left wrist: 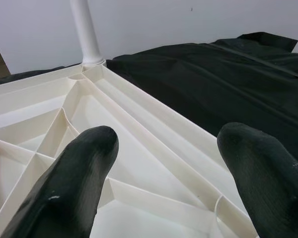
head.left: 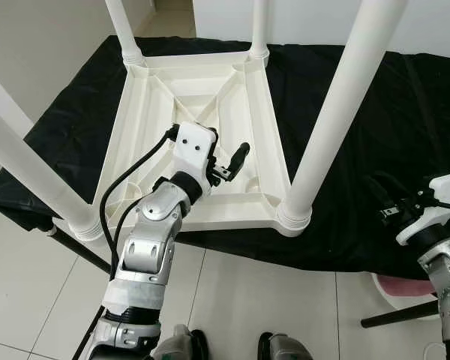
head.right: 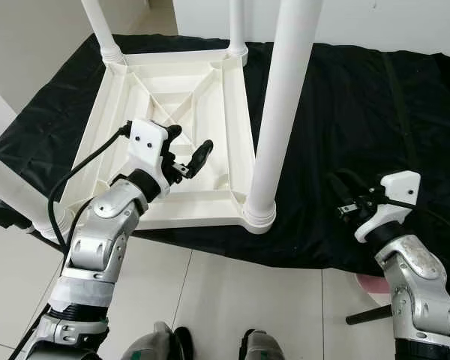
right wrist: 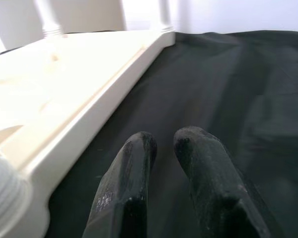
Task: Building children table
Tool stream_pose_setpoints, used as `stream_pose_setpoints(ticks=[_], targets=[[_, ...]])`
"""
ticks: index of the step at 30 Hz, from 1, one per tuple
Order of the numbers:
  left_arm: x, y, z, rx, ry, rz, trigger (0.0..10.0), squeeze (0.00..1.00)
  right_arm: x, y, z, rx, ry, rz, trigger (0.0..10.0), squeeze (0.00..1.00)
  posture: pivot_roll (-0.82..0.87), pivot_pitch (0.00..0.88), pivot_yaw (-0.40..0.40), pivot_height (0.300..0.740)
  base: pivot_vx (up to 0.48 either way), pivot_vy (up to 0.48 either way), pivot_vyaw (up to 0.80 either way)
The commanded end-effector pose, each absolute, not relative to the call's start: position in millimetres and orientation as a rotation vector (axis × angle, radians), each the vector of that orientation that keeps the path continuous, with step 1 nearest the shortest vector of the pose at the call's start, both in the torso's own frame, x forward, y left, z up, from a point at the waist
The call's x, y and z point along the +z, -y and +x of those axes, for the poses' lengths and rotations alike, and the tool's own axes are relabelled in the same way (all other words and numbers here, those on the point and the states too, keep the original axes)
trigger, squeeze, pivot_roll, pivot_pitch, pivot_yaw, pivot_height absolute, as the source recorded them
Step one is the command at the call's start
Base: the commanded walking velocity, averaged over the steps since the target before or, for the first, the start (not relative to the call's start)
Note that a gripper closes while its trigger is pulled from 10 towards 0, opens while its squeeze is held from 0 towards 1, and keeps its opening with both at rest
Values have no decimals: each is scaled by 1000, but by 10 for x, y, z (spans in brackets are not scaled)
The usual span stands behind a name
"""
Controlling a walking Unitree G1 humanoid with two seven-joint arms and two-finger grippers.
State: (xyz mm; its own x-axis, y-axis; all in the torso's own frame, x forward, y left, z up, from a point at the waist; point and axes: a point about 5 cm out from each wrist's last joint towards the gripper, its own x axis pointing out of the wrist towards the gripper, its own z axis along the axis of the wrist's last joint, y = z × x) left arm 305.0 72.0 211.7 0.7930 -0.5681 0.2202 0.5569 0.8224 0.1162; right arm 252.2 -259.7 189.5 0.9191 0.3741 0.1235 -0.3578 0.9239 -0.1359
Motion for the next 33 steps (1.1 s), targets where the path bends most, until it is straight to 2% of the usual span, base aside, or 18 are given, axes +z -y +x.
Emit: stream_pose_setpoints(ticks=[1,7,8,16,17,22,24,33], targets=[[2131,-748,2956,-687,242,62,10000,0,1897,2482,2503,493,119,-114,10000,0,-114,113,79,740,0,0,0],[2113,-770,2833,-705,230,110,10000,0,1955,2403,2518,593,114,-98,10000,0,-112,110,76,740,0,0,0],[2104,-785,2810,-708,228,113,10000,0,1965,2389,2519,622,107,-90,10000,1000,-107,98,66,740,0,0,0],[2073,-791,2656,-800,210,174,10000,0,2027,2337,2521,740,77,-127,10000,1000,-92,82,50,740,0,0,0],[2068,-786,2636,-817,204,180,10000,0,2024,2325,2518,780,56,-144,10000,0,-88,76,45,740,0,0,0],[2064,-785,2610,-841,189,184,10000,0,2018,2317,2493,856,19,-157,10000,0,-80,86,38,740,0,0,0],[2035,-808,2570,-858,168,208,10000,0,2019,2327,2458,942,-27,-185,10000,0,-78,90,36,740,0,0,0],[2025,-835,2539,-863,149,218,10000,0,2026,2368,2408,1001,-81,-188,10000,0,-80,92,43,740,0,0,0]])
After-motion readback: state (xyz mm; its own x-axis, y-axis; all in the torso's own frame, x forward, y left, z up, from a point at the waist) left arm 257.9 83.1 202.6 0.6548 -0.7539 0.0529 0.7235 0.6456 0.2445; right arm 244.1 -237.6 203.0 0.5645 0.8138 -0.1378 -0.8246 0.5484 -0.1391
